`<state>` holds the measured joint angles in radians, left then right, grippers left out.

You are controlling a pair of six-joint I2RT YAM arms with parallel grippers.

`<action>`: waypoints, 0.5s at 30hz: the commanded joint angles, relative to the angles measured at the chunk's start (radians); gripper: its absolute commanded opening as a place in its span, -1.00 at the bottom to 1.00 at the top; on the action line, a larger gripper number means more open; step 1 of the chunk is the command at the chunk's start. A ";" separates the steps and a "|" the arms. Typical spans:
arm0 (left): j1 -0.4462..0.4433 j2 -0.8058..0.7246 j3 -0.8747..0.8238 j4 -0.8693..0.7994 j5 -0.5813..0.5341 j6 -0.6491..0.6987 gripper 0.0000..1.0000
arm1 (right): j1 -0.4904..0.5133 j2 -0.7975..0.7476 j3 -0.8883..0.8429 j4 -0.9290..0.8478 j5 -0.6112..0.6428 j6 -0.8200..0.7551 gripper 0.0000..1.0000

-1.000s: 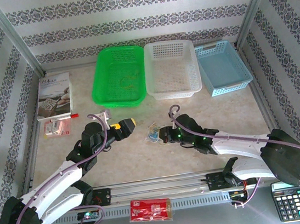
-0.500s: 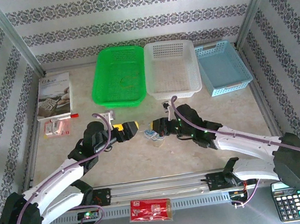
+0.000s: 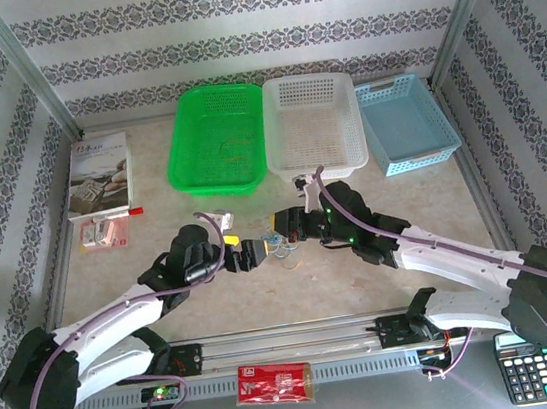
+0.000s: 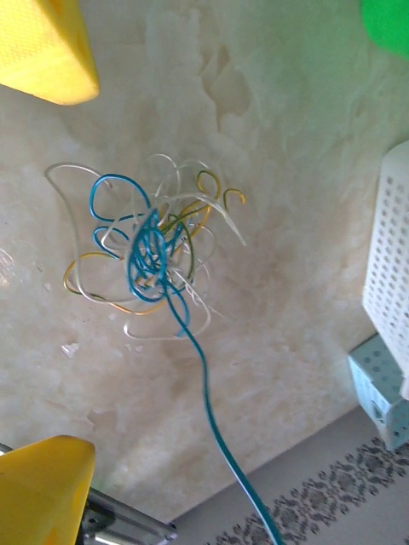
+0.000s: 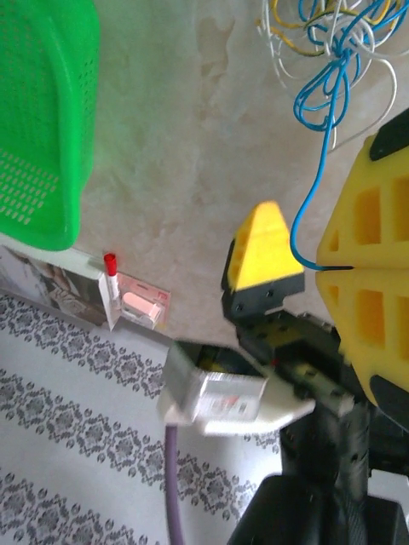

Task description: Untangle the cables

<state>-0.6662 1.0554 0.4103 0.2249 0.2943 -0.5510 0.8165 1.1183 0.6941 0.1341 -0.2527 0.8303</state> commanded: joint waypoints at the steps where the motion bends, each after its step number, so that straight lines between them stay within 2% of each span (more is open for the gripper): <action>1: -0.029 0.037 0.024 0.068 -0.037 0.062 0.98 | 0.013 -0.027 0.046 -0.001 -0.020 -0.019 -1.00; 9: -0.049 0.144 0.054 0.165 -0.107 0.081 0.90 | 0.013 -0.035 0.069 0.001 -0.034 -0.010 -1.00; 15: -0.060 0.243 0.096 0.238 -0.085 0.095 0.69 | 0.013 -0.022 0.087 0.005 -0.041 -0.008 -1.00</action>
<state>-0.7055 1.2659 0.4717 0.3653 0.2108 -0.4847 0.8165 1.1046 0.7399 0.1295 -0.2737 0.8310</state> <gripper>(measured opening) 0.855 0.050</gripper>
